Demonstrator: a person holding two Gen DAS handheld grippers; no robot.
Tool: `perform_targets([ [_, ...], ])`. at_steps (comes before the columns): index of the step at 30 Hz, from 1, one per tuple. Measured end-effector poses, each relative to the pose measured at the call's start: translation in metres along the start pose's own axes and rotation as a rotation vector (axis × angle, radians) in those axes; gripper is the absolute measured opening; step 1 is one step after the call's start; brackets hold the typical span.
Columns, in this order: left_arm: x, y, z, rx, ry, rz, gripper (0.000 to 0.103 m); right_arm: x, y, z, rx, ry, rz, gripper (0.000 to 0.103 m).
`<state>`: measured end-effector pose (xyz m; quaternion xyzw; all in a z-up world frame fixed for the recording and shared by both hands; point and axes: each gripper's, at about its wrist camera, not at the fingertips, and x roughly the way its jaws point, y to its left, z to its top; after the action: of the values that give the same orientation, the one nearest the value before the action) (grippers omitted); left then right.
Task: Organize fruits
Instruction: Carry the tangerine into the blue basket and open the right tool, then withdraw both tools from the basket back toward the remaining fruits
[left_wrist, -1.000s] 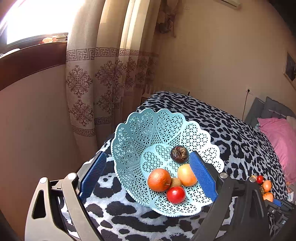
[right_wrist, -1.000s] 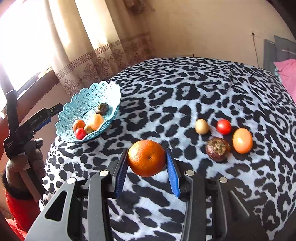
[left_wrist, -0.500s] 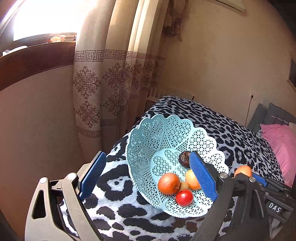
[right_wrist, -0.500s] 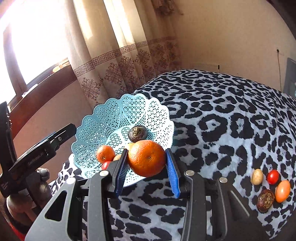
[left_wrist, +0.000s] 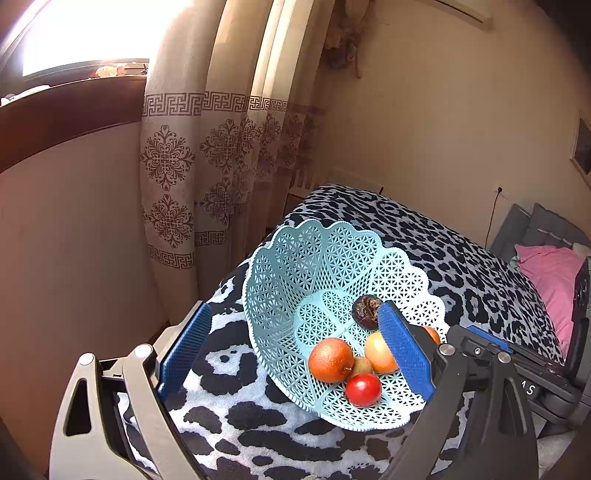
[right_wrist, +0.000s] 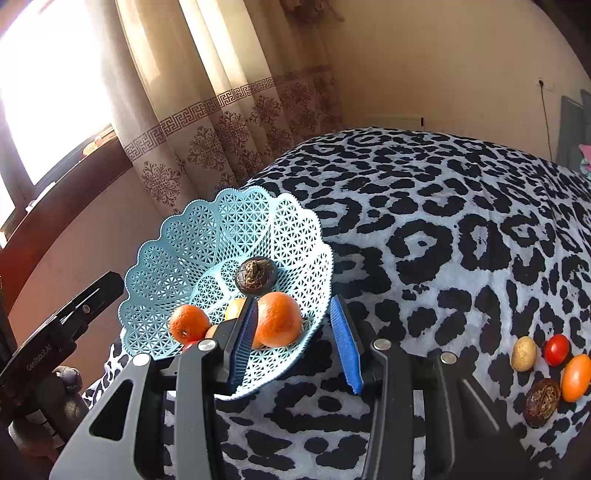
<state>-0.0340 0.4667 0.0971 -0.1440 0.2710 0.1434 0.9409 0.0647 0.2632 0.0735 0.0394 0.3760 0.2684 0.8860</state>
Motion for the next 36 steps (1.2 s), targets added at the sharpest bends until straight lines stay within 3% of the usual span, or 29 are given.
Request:
perform_targets([
  [7,-0.001,-0.002,0.000,0.005,0.001,-0.007,0.093,-0.009,0.008,-0.006,-0.024,-0.012,-0.003,0.042],
  [11,-0.001,-0.004,-0.001,0.004,0.004,-0.010,0.100,-0.009,0.004,-0.009,-0.013,-0.007,-0.012,0.044],
  [18,0.000,-0.005,-0.002,-0.014,0.023,-0.016,0.100,-0.014,-0.001,-0.015,-0.001,-0.028,-0.052,0.066],
  [24,-0.003,-0.008,-0.003,0.001,0.012,-0.005,0.100,-0.019,-0.007,-0.020,0.001,-0.039,-0.112,0.067],
  [28,-0.005,-0.013,-0.004,0.019,0.009,-0.014,0.100,-0.024,-0.013,-0.023,0.006,-0.052,-0.138,0.074],
  [36,-0.009,-0.025,-0.007,0.059,-0.001,-0.028,0.100,-0.033,-0.022,-0.032,-0.004,-0.057,-0.203,0.074],
])
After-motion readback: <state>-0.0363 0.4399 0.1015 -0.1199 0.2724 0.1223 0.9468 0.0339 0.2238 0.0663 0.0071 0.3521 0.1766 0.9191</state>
